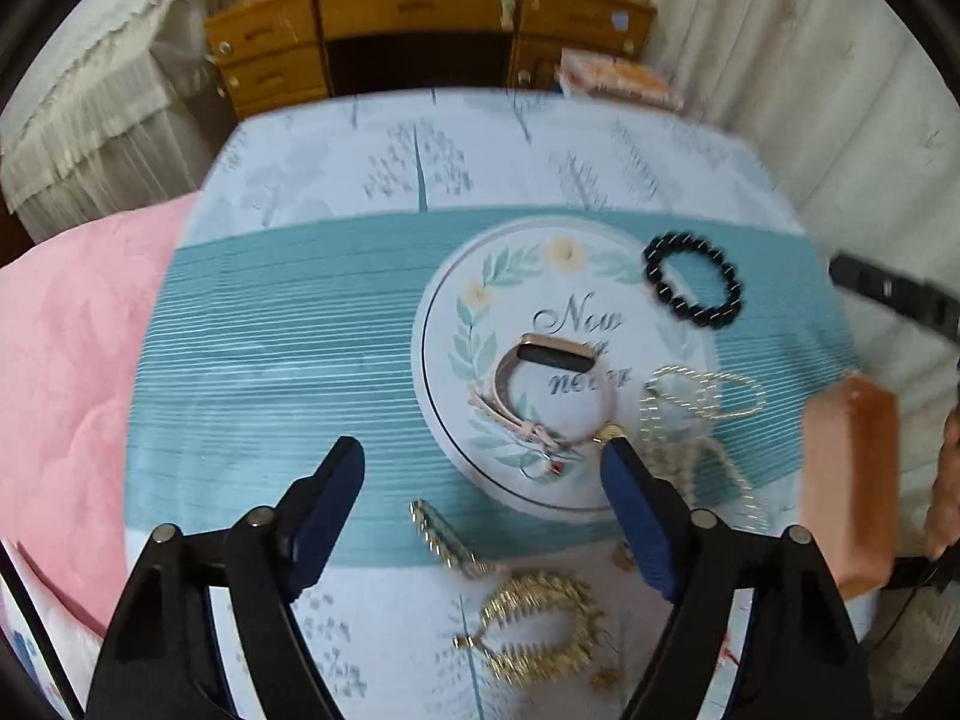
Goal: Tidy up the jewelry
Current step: 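Grasp the rose-gold watch with the left gripper while the right grasps the black bead bracelet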
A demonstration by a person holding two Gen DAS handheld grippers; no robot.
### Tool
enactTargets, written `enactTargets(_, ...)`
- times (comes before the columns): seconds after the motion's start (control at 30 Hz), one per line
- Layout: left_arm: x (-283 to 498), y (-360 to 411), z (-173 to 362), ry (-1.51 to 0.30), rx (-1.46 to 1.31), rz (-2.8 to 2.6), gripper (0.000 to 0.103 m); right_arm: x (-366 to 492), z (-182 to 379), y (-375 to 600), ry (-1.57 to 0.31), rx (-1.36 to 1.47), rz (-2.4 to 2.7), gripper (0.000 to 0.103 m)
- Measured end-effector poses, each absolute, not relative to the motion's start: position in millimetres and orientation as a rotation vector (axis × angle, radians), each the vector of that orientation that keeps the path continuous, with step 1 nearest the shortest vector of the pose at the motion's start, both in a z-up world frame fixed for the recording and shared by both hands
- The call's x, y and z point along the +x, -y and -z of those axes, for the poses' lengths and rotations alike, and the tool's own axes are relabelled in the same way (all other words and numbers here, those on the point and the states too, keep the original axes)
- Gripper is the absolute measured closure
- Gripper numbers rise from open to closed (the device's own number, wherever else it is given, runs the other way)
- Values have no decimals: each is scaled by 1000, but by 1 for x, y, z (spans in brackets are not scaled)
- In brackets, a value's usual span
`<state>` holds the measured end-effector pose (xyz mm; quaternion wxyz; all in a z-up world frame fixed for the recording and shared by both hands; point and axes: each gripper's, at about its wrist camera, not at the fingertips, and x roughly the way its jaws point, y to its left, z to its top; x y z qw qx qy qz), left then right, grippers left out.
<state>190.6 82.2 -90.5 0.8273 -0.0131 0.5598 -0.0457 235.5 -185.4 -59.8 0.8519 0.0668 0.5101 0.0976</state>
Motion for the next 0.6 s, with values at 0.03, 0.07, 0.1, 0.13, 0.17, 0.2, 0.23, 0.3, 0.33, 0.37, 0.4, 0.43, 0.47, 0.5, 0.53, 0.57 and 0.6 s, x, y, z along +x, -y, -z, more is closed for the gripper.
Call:
enactTargets(0.03,199,-81,99,-1205,-22,93,30,243,67,184,-1088,146,-201,36)
enactTargets(0.07,204,-81,106,-1219,-20,90,32,251,75,183,-1109,155,-200,39)
enactTargets(0.1,210,-81,113,-1237,-23,86,39,257,81,182,-1121,160,-200,41)
enactTargets(0.13,213,-81,118,-1249,-27,87,43,264,89,181,-1142,162,-197,46)
enactTargets(0.17,218,-80,124,-1263,-33,91,44,269,95,180,-1155,160,-191,48)
enactTargets(0.2,223,-80,129,-1272,-35,90,46,274,99,179,-1162,157,-187,49)
enactTargets(0.23,227,-78,133,-1279,-34,90,49,278,105,177,-1173,150,-183,51)
enactTargets(0.3,233,-75,139,-1289,-28,95,52,285,113,174,-1185,138,-183,55)
enactTargets(0.33,235,-74,142,-1293,-24,96,54,287,116,173,-1193,132,-180,58)
enactTargets(0.37,238,-72,143,-1296,-22,96,55,289,120,171,-1201,125,-177,61)
enactTargets(0.4,239,-71,145,-1298,-20,97,58,291,123,169,-1208,119,-174,62)
enactTargets(0.43,241,-70,145,-1302,-18,97,63,293,126,168,-1215,112,-171,65)
enactTargets(0.47,242,-69,147,-1307,-19,99,66,294,128,167,-1222,105,-169,69)
enactTargets(0.5,243,-68,149,-1315,-22,105,71,295,131,165,-1228,97,-168,71)
enactTargets(0.53,244,-68,150,-1320,-25,109,74,296,134,164,-1234,90,-167,74)
enactTargets(0.57,245,-68,150,-1317,-21,108,74,295,134,163,-1221,78,-160,77)
enactTargets(0.6,246,-68,150,-1315,-14,105,79,295,134,161,-1220,65,-155,79)
